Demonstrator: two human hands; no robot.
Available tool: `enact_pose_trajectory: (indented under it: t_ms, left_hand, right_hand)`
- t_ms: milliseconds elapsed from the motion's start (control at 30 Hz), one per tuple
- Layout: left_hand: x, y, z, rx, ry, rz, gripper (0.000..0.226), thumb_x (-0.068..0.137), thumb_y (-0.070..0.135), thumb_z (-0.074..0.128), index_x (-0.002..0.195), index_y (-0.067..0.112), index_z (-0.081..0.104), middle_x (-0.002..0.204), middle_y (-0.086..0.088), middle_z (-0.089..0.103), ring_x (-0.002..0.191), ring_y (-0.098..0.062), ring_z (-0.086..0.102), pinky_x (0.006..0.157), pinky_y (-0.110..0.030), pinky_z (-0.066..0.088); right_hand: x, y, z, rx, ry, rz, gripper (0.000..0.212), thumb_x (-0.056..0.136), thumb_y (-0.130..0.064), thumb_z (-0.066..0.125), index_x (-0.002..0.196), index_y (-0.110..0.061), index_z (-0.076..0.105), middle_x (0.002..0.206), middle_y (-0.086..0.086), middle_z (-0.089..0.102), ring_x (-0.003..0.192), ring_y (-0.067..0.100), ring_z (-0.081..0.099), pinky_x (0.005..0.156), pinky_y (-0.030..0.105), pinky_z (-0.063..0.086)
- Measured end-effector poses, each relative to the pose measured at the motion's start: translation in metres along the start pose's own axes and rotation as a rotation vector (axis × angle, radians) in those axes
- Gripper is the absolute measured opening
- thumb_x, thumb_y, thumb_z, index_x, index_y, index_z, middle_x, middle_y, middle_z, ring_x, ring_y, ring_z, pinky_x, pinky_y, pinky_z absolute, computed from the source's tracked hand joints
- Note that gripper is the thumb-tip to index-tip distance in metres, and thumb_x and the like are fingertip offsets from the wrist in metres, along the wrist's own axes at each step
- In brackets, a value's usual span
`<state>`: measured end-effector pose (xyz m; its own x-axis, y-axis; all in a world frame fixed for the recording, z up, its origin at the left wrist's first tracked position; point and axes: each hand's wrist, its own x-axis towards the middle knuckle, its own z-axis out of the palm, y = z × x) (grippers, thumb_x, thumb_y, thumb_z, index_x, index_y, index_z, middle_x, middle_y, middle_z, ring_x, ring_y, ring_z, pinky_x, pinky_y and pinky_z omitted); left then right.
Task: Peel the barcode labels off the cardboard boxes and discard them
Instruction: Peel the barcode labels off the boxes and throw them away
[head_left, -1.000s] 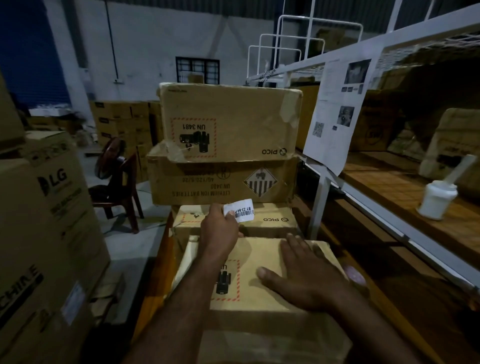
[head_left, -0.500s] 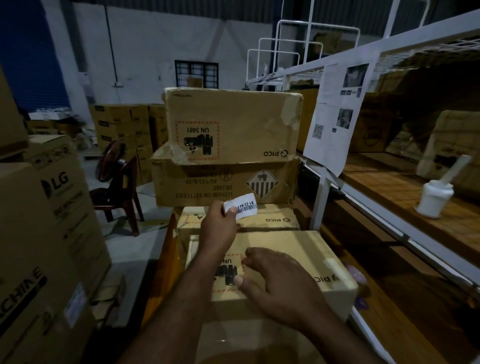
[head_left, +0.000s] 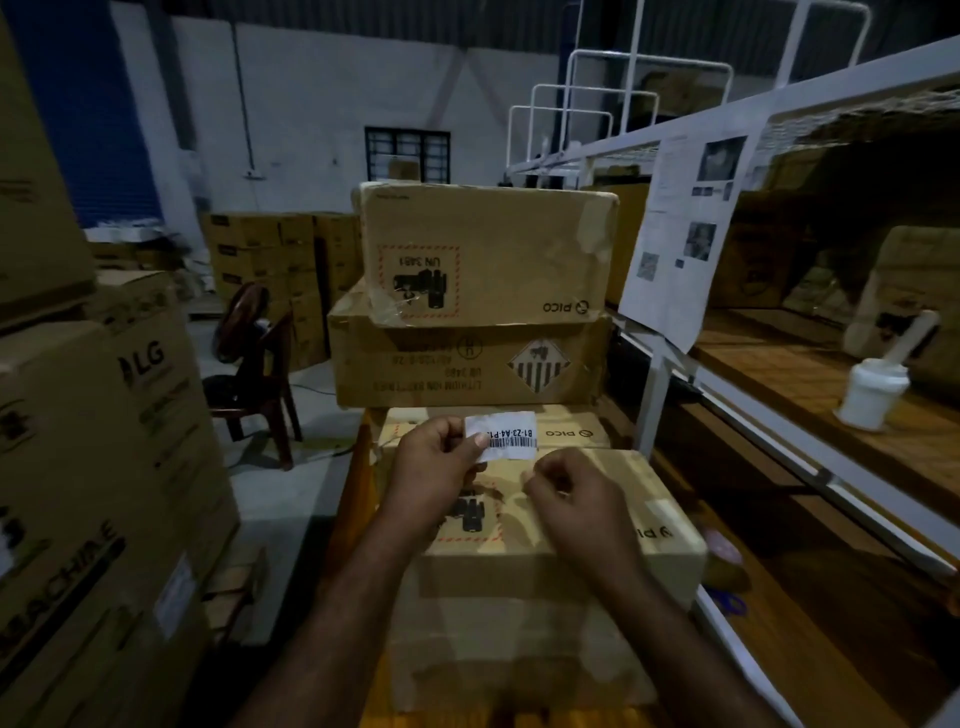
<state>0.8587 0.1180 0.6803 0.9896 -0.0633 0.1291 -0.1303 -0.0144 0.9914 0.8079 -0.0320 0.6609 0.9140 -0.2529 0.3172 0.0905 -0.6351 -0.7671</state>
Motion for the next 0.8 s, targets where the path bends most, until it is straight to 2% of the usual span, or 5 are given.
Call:
enact_pose_trajectory:
  t_ms: [167,333,400,667,800]
  left_hand:
    - [-0.027,0.011,-0.025,0.051,0.006,0.039,0.008,0.09,0.012,0.067,0.097,0.008,0.067,0.093,-0.019,0.072,0.087,-0.03,0.073,0.074,-0.049,0.061]
    - [-0.061,0.017,-0.059,0.077,0.139,0.054,0.027,0.082,0.004,0.074,0.106,0.01,0.063,0.081,-0.013,0.067,0.072,-0.012,0.071,0.059,-0.021,0.055]
    - [-0.08,0.014,-0.077,0.064,0.245,0.032,0.024,0.082,0.002,0.073,0.103,0.006,0.064,0.081,-0.009,0.07,0.069,-0.01,0.07,0.06,-0.019,0.054]
    - [-0.22,-0.011,-0.135,0.087,0.771,-0.054,0.011,0.086,-0.001,0.068,0.085,0.01,0.07,0.076,-0.006,0.072,0.067,-0.017,0.061,0.062,-0.029,0.049]
    - [-0.311,-0.028,-0.156,0.192,0.985,-0.156,0.011,0.086,-0.005,0.067,0.088,0.006,0.07,0.059,0.007,0.069,0.053,0.002,0.057,0.054,-0.012,0.046]
  right_hand:
    - [0.008,-0.018,-0.011,0.649,-0.094,0.129,0.023,0.092,-0.023,0.063,0.113,-0.016,0.059,0.102,0.006,0.067,0.089,0.018,0.07,0.069,0.035,0.061]
    - [0.004,-0.046,0.015,0.612,-0.25,-0.002,0.011,0.09,-0.013,0.065,0.099,-0.018,0.068,0.09,0.006,0.071,0.08,0.024,0.072,0.06,0.043,0.061]
    - [0.0,-0.056,0.029,0.61,-0.339,-0.055,0.009,0.088,-0.011,0.067,0.092,-0.019,0.069,0.086,0.005,0.072,0.076,0.024,0.071,0.052,0.035,0.056]
    - [-0.078,-0.095,0.111,0.635,-0.864,-0.207,0.013,0.084,-0.008,0.071,0.086,-0.021,0.069,0.085,0.005,0.073,0.08,0.019,0.071,0.068,0.038,0.058]
    - [-0.15,-0.113,0.138,0.525,-1.237,-0.314,0.024,0.086,-0.002,0.069,0.106,-0.013,0.066,0.087,0.006,0.069,0.081,0.019,0.069,0.072,0.033,0.059]
